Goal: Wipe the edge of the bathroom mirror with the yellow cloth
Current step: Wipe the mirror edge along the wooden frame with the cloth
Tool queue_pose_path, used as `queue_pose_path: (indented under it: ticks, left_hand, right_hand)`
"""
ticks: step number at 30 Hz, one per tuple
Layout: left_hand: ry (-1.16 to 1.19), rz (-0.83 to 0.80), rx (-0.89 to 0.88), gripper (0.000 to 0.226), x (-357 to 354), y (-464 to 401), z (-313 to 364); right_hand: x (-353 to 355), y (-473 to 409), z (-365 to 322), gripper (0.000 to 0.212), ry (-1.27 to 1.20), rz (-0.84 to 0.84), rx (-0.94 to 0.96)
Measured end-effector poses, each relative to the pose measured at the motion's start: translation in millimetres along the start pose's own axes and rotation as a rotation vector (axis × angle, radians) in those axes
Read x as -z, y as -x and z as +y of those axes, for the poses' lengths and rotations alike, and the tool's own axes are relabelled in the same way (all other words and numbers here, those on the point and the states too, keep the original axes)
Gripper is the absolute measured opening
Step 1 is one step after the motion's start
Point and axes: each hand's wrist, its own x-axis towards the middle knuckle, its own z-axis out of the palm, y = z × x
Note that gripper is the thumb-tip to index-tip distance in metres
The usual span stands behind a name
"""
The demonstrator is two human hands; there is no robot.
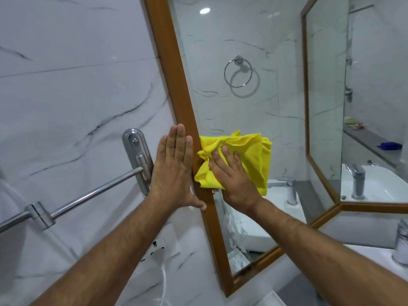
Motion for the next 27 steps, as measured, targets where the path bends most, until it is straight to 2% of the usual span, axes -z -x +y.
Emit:
queue_pose_path:
  ticks: [3, 7, 10, 14, 17, 21, 27]
  left_hand:
    - [0.029, -0.015, 0.018, 0.173, -2, 2, 5]
    - [0.041, -0.046, 0.01, 0.173, -5, 10, 12]
    - [0.056, -0.046, -0.003, 0.175, -7, 16, 15]
    - [0.051, -0.019, -0.051, 0.175, -14, 13, 11]
    - [0.014, 0.009, -0.068, 0.171, -21, 12, 8]
    - [0.02, -0.009, -0.066, 0.171, -27, 12, 9]
    - [0.059, -0.006, -0.046, 0.167, -34, 20, 15]
  right_hand:
    - [-8, 34, -3, 0.073, 0.023, -0.028, 0.003]
    - [-1, 58, 2, 0.071, 0.051, -0.152, 0.07]
    - [13, 40, 10, 0.077, 0.071, -0.215, 0.055]
    - [19, -15, 16, 0.098, 0.124, -0.16, -0.08]
    - [12, -24, 13, 0.093, 0.153, -0.145, -0.025]
    - [-13, 28, 11, 0.087, 0.237, -0.162, 0.068]
    - [-32, 103, 1, 0.092, 0.328, -0.36, 0.115]
